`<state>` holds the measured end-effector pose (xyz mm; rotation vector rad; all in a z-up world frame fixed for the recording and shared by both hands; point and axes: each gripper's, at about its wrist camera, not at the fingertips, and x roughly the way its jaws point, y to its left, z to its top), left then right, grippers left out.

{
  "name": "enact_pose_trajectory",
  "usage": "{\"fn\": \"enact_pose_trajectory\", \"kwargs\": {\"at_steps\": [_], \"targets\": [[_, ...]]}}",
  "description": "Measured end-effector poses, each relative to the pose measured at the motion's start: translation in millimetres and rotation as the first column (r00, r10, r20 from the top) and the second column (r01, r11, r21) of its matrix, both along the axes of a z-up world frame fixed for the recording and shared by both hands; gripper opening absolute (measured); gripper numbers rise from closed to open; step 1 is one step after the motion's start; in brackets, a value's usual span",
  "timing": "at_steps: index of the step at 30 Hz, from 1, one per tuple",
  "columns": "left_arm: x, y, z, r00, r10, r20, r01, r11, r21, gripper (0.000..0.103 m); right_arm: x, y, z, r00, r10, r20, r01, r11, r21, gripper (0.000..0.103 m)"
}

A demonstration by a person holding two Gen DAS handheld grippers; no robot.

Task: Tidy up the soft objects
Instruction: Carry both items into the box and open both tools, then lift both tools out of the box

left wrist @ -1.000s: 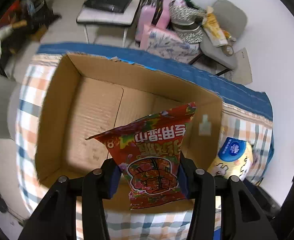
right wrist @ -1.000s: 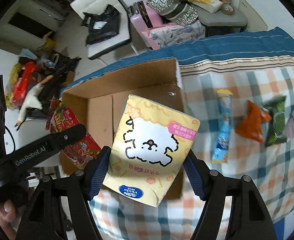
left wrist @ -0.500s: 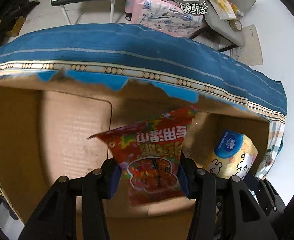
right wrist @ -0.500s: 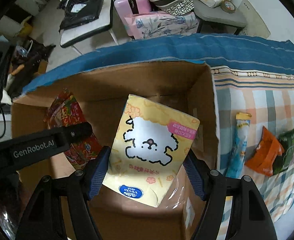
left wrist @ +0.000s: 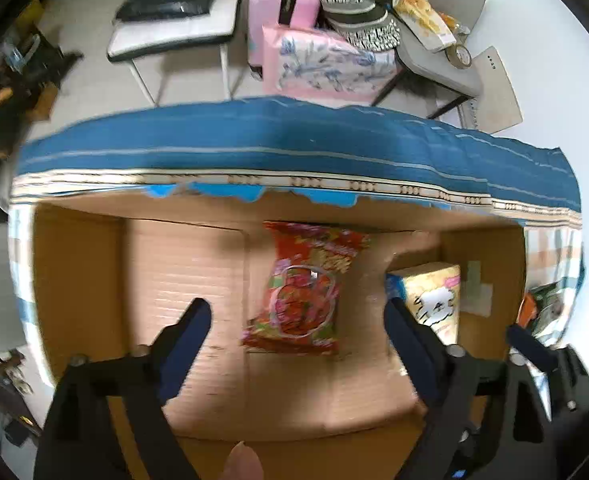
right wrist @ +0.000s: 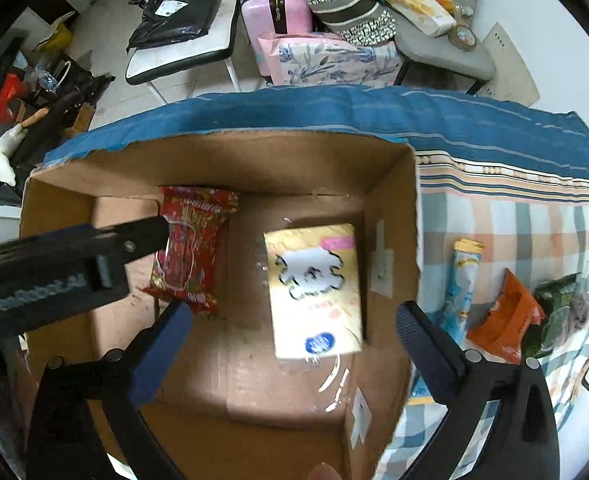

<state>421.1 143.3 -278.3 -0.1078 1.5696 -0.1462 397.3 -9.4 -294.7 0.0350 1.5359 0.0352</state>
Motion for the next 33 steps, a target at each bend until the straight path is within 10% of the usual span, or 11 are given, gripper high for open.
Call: {"fn": "enact_pose_trajectory", "kwargs": {"at_steps": [33], "targets": [[-175,34,155,0.937,0.028,0.348,-0.070,0.992,0.107,0.098,-163,15,163,0.962,0.028,0.270,-0.031,0.999,0.009,0.103]]}}
